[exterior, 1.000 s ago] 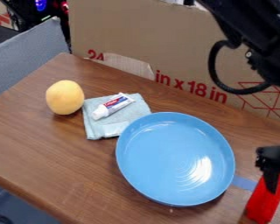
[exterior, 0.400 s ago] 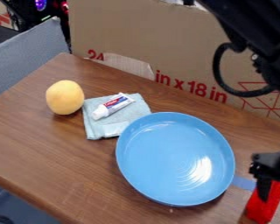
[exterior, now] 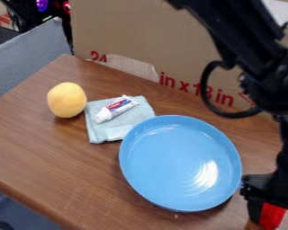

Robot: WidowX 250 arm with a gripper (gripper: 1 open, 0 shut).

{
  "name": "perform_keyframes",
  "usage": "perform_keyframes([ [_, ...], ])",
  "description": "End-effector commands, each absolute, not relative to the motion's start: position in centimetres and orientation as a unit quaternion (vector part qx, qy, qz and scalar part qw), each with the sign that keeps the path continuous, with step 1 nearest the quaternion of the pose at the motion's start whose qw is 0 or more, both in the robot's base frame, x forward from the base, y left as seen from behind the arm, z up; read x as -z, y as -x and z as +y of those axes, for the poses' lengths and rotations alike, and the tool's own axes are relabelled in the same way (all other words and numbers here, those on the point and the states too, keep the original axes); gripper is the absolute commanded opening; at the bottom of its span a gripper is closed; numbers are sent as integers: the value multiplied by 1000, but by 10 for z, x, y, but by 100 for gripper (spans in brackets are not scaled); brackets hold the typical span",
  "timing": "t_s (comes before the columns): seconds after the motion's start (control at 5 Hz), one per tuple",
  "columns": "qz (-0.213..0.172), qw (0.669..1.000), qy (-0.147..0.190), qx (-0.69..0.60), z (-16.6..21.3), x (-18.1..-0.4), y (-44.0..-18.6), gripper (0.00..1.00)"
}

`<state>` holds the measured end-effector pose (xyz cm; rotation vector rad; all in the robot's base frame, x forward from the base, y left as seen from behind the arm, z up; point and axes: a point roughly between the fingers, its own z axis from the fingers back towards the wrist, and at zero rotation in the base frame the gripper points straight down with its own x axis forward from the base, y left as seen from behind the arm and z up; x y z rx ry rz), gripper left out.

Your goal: Put the red object on the cloth

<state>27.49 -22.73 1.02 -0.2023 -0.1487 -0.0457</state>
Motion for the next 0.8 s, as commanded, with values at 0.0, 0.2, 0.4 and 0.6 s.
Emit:
perform_keyframes([
  [0.0, -91, 989, 111, 18, -256, 1, -281, 0],
  [0.2, -86, 990, 106, 20, -250, -1, -270, 0],
  [0.4, -86, 990, 105, 29, -257, -20, -263, 0],
  [0.6, -87, 990, 106, 38, -260, -22, -250, 0],
])
